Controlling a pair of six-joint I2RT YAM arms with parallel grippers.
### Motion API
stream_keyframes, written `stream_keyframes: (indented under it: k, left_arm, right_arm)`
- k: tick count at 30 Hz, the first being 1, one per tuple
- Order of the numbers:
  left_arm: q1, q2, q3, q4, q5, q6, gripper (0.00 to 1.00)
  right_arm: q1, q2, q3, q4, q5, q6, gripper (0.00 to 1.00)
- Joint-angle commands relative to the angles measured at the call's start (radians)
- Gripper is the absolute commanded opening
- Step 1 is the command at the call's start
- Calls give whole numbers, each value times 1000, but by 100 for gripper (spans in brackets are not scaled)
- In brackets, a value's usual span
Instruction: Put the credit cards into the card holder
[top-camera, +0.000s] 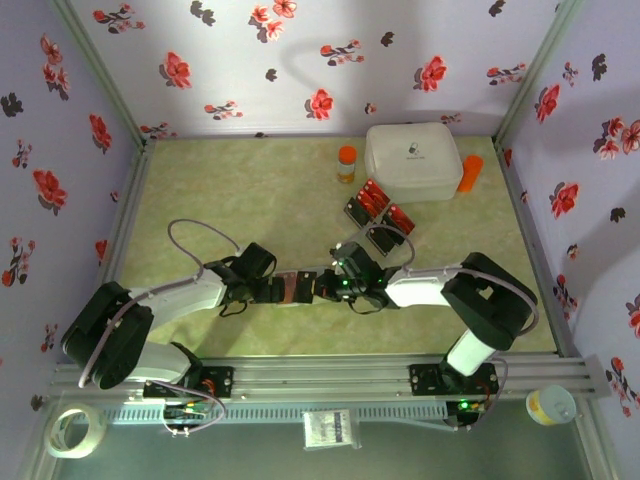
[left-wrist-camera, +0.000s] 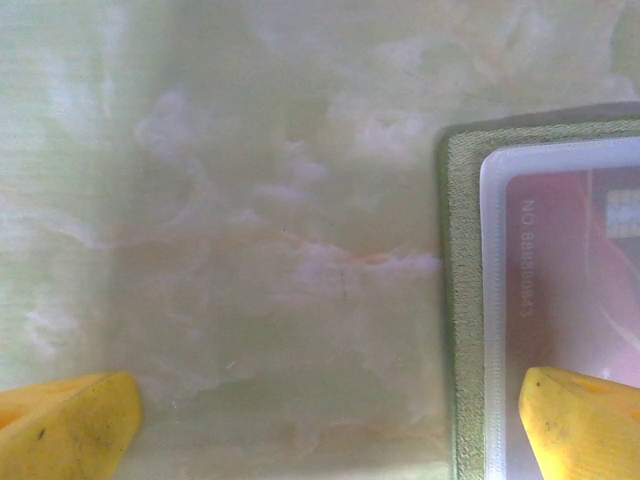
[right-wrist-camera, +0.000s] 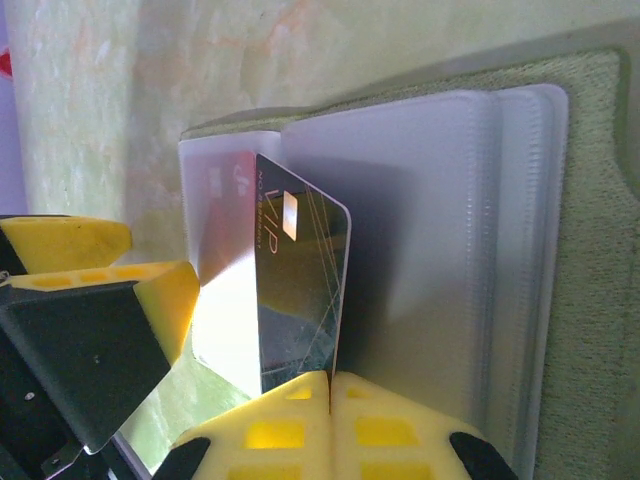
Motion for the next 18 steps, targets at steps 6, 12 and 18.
stream_keyframes:
  k: [6,12,18]
  left_arm:
    - [2,36,-38,45,5,6,100]
    - [2,39,-35,49,6,9,100]
    - [2,38,-36,49,5,12,100]
  right_arm:
    - [-21,41,44,-88,-69,-19,0]
    - [-27,66,60,-88,-102,-14,0]
    - [-32,92,76,-87,-131,-7,0]
